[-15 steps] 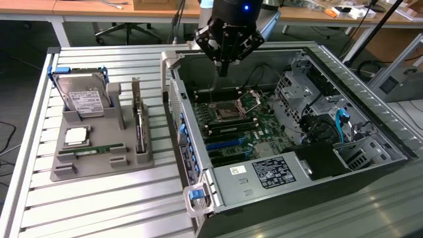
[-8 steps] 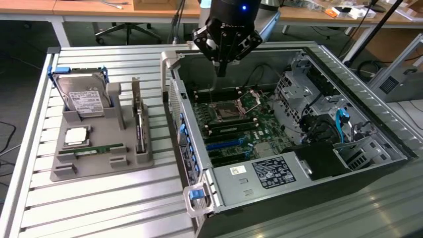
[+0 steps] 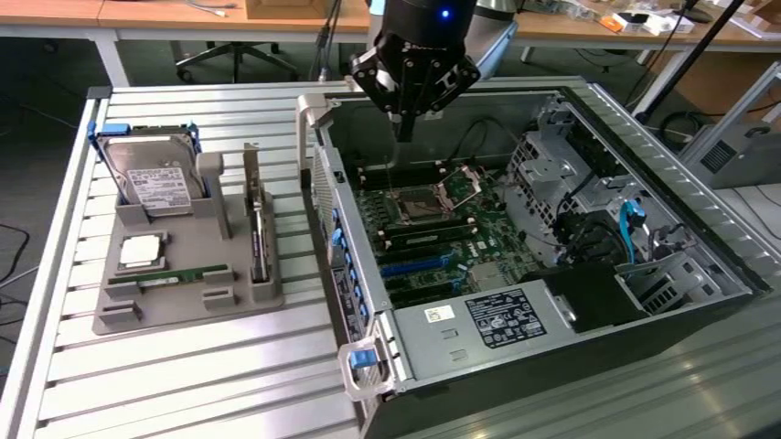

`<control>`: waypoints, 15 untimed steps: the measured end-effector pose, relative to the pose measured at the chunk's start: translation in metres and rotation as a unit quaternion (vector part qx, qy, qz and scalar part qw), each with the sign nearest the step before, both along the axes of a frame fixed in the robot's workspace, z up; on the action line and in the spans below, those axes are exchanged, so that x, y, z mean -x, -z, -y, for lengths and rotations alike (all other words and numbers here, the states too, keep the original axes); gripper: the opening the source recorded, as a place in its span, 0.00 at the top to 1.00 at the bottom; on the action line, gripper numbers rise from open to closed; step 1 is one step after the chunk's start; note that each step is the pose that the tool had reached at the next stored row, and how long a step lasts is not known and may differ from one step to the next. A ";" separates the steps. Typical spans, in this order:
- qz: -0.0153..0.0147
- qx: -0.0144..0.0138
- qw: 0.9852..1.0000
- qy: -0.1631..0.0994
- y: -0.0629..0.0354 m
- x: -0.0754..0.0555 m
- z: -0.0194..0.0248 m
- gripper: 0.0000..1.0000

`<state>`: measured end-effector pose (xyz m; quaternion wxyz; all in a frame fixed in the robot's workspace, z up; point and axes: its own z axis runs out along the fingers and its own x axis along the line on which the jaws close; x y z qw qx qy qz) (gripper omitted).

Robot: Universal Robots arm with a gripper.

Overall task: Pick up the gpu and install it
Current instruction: 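Reach for the gpu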

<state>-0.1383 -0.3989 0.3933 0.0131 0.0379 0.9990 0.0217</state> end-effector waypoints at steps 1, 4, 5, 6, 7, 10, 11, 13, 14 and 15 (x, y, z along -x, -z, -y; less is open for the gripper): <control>0.000 0.000 1.000 0.000 0.0000 0.000 0.0000 0.89; 0.000 0.000 1.000 0.000 0.0000 0.002 0.0000 0.89; 0.000 0.000 1.000 0.000 0.0000 0.002 0.0000 0.89; 0.000 0.000 1.000 0.000 0.0000 0.003 0.0000 0.89; 0.000 0.000 1.000 0.000 0.0000 0.003 0.0000 0.89; 0.000 0.000 1.000 0.000 0.0000 0.006 0.0000 0.89; 0.000 0.000 1.000 0.000 0.0000 0.007 0.0000 0.89; 0.000 0.000 1.000 0.000 0.0000 0.008 0.0000 0.89; 0.000 0.000 1.000 0.000 0.0000 0.009 0.0000 0.89; 0.000 0.000 1.000 0.000 0.0000 0.009 0.0000 0.89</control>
